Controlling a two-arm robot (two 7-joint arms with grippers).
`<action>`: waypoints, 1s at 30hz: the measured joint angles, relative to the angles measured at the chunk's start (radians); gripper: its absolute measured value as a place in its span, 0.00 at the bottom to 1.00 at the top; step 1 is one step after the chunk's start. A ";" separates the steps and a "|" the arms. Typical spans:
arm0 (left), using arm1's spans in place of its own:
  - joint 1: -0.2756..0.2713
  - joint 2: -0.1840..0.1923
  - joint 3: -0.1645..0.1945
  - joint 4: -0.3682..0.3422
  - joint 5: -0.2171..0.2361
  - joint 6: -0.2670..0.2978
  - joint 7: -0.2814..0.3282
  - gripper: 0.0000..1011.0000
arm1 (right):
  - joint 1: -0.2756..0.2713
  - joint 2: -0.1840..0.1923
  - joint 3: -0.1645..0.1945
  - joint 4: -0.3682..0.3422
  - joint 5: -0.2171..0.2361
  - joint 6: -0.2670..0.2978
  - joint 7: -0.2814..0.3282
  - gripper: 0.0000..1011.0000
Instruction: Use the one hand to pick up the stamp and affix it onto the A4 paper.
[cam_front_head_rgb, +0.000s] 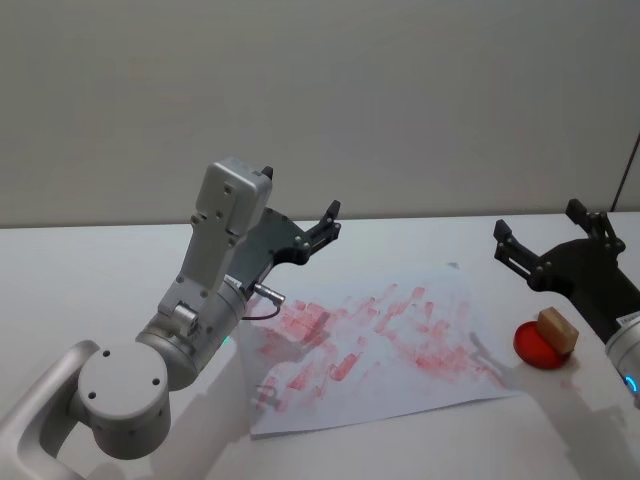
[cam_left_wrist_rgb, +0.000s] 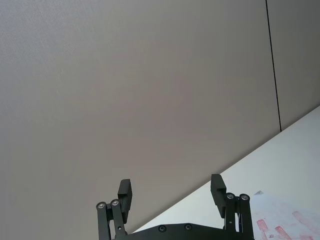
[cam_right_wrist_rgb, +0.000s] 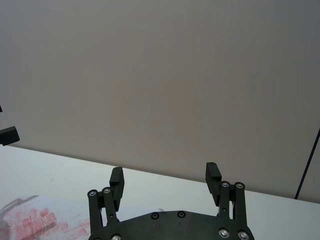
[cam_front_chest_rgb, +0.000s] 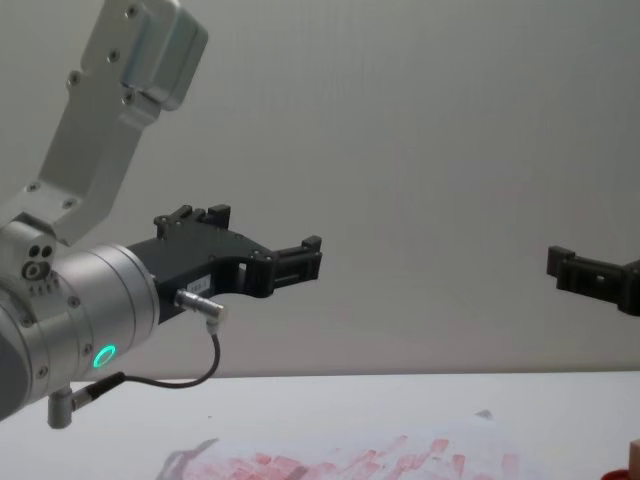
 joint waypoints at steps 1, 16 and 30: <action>0.000 0.000 0.000 0.000 0.000 0.000 0.000 0.99 | 0.000 0.000 0.000 0.000 0.000 0.000 0.000 0.99; 0.000 0.000 0.000 0.000 0.000 0.000 0.000 0.99 | 0.000 0.000 0.000 0.000 -0.001 0.000 0.000 0.99; 0.000 0.000 0.000 0.000 0.000 0.000 0.000 0.99 | 0.000 0.000 0.000 0.000 -0.001 0.000 0.000 0.99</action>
